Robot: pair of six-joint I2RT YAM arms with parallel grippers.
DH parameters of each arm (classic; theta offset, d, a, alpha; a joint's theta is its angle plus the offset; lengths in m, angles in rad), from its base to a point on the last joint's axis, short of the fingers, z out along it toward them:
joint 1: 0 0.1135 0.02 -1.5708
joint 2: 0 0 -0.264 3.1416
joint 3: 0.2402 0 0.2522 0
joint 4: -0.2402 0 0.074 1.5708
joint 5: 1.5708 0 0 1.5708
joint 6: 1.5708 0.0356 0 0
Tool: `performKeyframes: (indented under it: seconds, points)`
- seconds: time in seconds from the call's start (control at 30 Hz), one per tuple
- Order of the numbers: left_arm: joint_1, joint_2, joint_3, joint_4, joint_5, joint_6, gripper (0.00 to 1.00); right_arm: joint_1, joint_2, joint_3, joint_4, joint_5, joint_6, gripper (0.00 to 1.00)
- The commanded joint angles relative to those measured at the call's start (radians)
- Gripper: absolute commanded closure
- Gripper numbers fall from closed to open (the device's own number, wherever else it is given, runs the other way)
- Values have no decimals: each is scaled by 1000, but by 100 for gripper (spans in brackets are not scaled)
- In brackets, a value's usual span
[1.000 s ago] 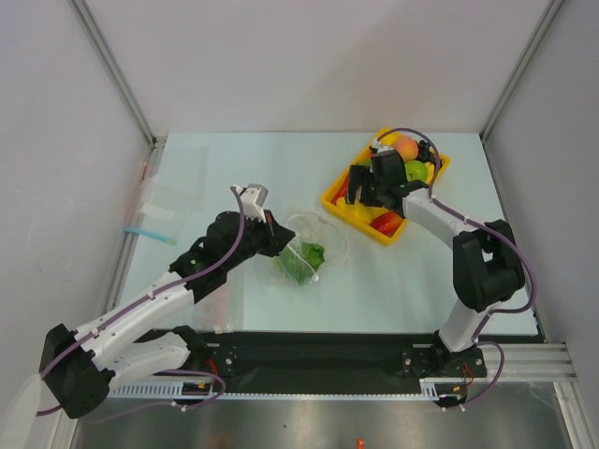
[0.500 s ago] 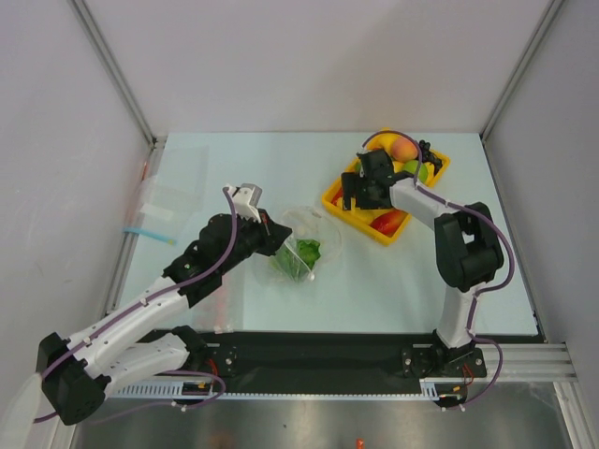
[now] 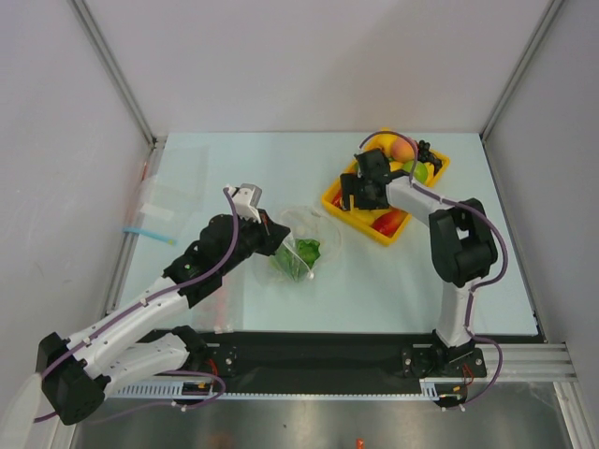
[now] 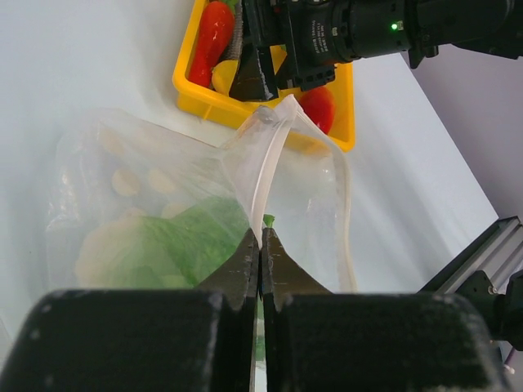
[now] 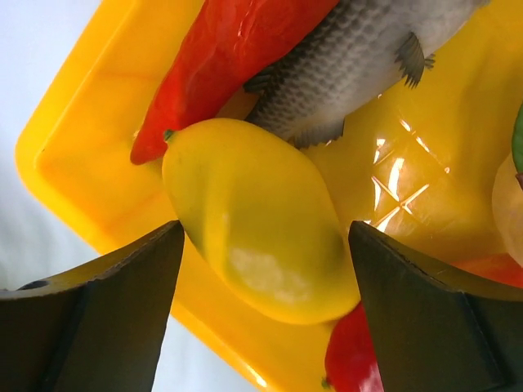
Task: Place the food in the zip-top bag and seal the zipper
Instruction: Pick up the fake fruit from the bin.
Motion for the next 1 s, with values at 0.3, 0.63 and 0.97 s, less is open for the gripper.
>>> performKeyframes:
  seconds: [0.3,0.63,0.97]
  points:
    - [-10,-4,20,14,-32,33,100,14,-44,-22,-15,-2,-8,44]
    - [-14,11,33,2,-33,41,100,14,-300,-191,115,44,36,51]
    - [-16,23,55,-18,-26,41,100,14,-553,-367,275,28,72,52]
